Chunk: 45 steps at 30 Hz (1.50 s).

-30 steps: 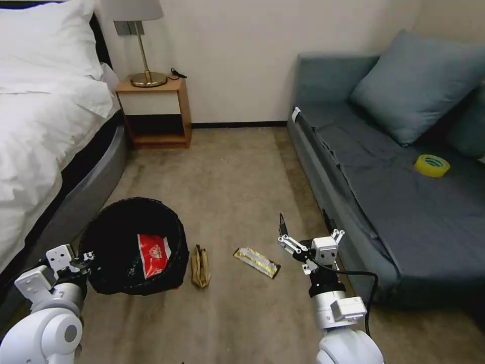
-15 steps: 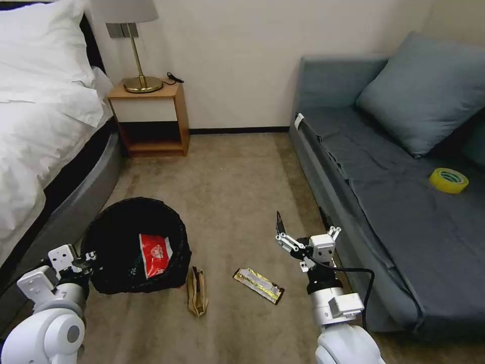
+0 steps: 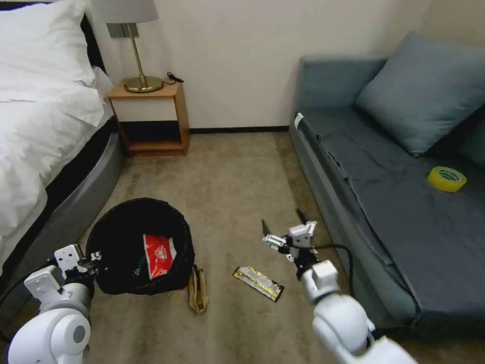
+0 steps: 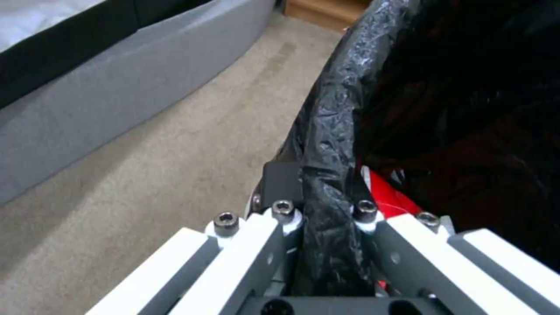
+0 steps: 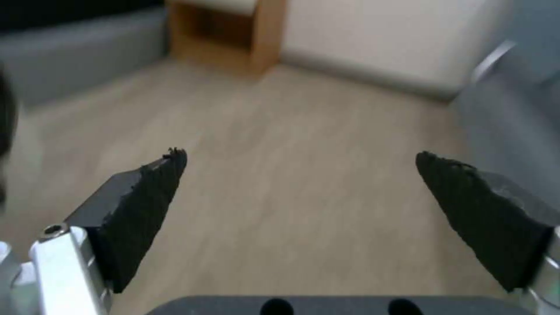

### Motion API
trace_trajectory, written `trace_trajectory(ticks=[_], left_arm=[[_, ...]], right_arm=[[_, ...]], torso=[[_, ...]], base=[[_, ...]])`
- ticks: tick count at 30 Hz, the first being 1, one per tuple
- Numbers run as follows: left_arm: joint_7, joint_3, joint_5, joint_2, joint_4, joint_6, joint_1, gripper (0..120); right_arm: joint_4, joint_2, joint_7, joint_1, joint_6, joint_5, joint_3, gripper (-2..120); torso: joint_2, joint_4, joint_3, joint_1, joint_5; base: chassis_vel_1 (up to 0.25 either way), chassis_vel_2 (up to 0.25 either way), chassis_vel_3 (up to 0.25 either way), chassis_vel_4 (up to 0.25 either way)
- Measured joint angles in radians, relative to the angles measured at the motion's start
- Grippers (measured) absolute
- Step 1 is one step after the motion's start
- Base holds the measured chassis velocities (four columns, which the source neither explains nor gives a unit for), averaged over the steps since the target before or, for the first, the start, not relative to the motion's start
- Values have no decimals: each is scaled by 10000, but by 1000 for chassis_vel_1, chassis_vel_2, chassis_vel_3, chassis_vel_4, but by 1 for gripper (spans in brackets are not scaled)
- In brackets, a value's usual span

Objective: Pick up the trash bin, then pick up the garbage on the floor and place it into the trash bin.

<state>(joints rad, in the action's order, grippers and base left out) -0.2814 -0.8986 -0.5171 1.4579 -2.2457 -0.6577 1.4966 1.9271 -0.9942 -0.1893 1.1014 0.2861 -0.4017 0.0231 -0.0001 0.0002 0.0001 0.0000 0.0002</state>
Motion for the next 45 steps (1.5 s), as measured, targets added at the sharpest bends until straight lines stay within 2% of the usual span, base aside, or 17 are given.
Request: trace_trajectory(ticks=[1, 4, 6, 7, 9, 11, 12, 16, 25, 36, 45], left_arm=[[0, 0, 0, 0, 0, 0, 0, 3], [11, 8, 85, 67, 0, 17, 27, 3], [14, 5, 118, 102, 20, 29, 31, 3], [14, 5, 118, 102, 20, 29, 31, 3], [20, 0, 162, 125, 47, 34, 51, 3], [23, 1, 167, 127, 48, 34, 54, 3], [30, 0, 189, 133, 53, 45, 66, 3], [36, 4, 252, 163, 89, 54, 79, 3], [54, 6, 352, 232, 99, 114, 207, 3], [67, -53, 421, 284, 64, 171, 325, 3], [70, -130, 412, 274, -27, 188, 431, 3]], right_arm=[[0, 0, 0, 0, 0, 0, 0, 100], [-670, 445, 618, -954, 1562, -1398, 968, 100], [-983, 554, 1195, -1351, 2290, -1785, 1388, 100], [-983, 554, 1195, -1351, 2290, -1785, 1388, 100], [-1460, 628, 2178, -1899, 3036, -1886, 1816, 100], [-1552, 634, 2292, -1986, 3096, -1892, 1896, 100], [-1928, 658, 2715, -2329, 3165, -1859, 2195, 100], [-3272, 601, 3445, -3245, 2728, -1546, 3055, 100], [-5614, 301, 3701, -4279, 1800, -864, 4420, 100], [-7559, -184, 3724, -4557, 992, -230, 5328, 100], [-8955, -870, 3757, -4491, 102, 501, 5259, 100]], torso=[[0, 0, 0, 0, 0], [1, -2, 0, 0, -2], [1, -1, 0, 0, 1], [1, -1, 0, 0, 1], [0, -3, 0, 0, -2], [0, -2, 0, 0, -2], [0, 1, 0, 0, -1], [0, -1, 0, 0, -2], [0, -2, 0, 0, -2], [0, -2, 0, 0, -1], [1, -4, -2, 0, -6]], base=[[0, 0, 0, 0], [0, 0, 0, 0], [0, 0, 0, 0], [0, 0, 0, 0], [0, 0, 0, 0], [0, 0, 0, 0], [0, 0, 0, 0], [0, 0, 0, 0], [0, 0, 0, 0], [0, 0, 0, 0], [0, 0, 0, 0]])
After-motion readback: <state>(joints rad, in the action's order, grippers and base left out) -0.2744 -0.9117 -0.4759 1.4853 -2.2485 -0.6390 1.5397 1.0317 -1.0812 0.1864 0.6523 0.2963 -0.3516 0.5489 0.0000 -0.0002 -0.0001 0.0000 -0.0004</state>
